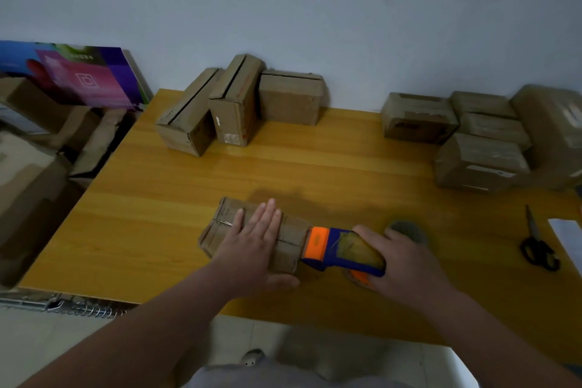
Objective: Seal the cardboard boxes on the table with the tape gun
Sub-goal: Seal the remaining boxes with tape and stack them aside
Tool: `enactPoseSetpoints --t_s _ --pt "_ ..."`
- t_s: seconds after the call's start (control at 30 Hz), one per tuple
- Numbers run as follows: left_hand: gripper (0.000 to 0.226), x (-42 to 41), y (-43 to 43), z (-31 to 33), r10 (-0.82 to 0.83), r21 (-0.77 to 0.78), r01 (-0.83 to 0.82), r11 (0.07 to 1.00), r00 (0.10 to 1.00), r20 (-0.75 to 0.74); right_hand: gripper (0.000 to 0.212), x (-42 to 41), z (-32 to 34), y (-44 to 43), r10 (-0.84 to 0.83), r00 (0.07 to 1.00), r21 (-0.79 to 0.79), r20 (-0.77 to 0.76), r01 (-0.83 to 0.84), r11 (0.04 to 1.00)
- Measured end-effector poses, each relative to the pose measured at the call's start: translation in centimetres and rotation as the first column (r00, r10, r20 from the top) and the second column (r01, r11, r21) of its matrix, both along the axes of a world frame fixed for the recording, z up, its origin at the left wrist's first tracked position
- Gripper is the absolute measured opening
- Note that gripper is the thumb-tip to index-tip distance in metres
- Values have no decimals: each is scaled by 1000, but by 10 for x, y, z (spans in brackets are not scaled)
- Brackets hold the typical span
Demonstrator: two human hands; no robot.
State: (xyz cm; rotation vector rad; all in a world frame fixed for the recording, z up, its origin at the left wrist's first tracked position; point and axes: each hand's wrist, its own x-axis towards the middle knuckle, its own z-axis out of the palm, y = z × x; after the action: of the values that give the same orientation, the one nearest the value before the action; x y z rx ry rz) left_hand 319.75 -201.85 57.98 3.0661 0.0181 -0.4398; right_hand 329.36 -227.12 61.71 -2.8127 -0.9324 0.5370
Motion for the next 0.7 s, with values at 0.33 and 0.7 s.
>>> enactPoseSetpoints --t_s 0.33,0.7 --pt "100 7 -22 -2 -66 21 65 998 997 42 80 0 -2 -2 13 1000 38 28 -14 999" --pt "98 9 -20 -4 -77 -7 77 997 996 45 79 10 21 -22 62 998 136 31 -65 989"
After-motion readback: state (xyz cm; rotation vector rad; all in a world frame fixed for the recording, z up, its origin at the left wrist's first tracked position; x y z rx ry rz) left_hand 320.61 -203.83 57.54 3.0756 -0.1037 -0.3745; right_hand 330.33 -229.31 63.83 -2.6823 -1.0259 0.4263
